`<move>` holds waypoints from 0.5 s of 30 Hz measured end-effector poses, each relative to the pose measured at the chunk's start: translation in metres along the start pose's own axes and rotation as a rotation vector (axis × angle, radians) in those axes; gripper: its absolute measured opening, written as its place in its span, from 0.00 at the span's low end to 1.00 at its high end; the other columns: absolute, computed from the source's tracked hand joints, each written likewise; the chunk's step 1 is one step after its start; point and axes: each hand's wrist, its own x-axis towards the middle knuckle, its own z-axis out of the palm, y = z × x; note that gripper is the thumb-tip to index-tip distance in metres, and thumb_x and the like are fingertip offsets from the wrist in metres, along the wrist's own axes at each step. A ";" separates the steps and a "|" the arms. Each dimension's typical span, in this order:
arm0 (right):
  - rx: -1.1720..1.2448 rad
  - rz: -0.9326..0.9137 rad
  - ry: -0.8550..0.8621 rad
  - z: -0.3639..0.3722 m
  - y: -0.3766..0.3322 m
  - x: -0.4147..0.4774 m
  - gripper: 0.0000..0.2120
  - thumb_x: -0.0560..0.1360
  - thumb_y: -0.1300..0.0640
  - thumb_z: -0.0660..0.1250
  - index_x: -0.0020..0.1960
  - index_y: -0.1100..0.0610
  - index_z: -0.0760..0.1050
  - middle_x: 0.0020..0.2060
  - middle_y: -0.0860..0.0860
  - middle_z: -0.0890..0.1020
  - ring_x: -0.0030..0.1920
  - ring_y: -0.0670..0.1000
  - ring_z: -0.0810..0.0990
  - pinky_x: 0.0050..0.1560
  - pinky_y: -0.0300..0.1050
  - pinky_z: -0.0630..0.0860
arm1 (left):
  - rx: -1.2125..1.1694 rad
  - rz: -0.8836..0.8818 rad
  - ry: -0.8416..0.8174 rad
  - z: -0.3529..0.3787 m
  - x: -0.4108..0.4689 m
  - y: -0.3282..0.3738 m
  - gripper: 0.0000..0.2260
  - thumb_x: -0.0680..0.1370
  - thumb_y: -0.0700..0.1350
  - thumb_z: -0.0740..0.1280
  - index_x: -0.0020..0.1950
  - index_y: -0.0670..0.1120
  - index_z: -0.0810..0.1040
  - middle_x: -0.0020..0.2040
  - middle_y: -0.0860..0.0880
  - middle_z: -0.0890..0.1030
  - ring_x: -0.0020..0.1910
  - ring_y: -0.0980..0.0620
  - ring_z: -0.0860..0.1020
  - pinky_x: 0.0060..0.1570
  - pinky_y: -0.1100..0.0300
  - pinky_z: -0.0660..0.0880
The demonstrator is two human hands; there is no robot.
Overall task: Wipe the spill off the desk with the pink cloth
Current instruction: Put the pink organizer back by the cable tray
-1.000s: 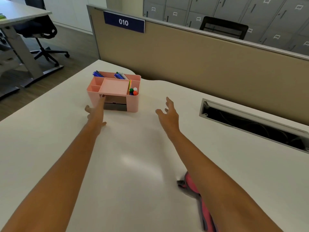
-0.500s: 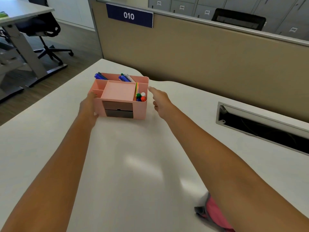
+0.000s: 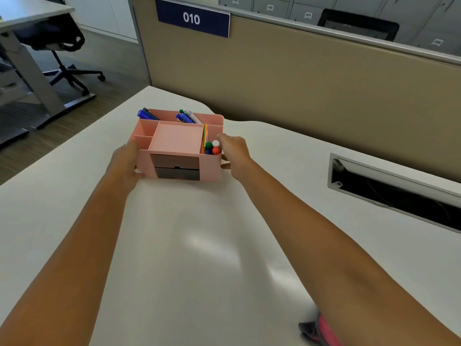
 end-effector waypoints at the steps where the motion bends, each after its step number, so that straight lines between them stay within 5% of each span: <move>1: -0.018 -0.018 0.011 0.001 0.000 0.001 0.06 0.80 0.50 0.57 0.52 0.52 0.68 0.47 0.50 0.76 0.47 0.50 0.76 0.52 0.47 0.77 | 0.004 0.008 -0.003 0.001 -0.001 -0.001 0.18 0.82 0.50 0.56 0.72 0.52 0.65 0.70 0.50 0.71 0.69 0.45 0.68 0.66 0.43 0.67; 10: 0.014 -0.092 0.138 -0.038 -0.002 0.007 0.08 0.82 0.52 0.53 0.50 0.54 0.68 0.48 0.51 0.75 0.48 0.49 0.76 0.58 0.50 0.78 | 0.013 0.090 -0.038 0.039 -0.013 0.012 0.18 0.82 0.47 0.55 0.73 0.50 0.64 0.69 0.50 0.71 0.68 0.46 0.68 0.67 0.44 0.66; 15: 0.043 -0.126 0.204 -0.093 -0.009 0.010 0.09 0.82 0.52 0.53 0.55 0.53 0.71 0.50 0.51 0.78 0.50 0.50 0.79 0.54 0.49 0.79 | 0.038 0.151 -0.199 0.084 -0.029 0.025 0.14 0.82 0.47 0.54 0.67 0.53 0.67 0.55 0.54 0.73 0.57 0.51 0.71 0.61 0.47 0.70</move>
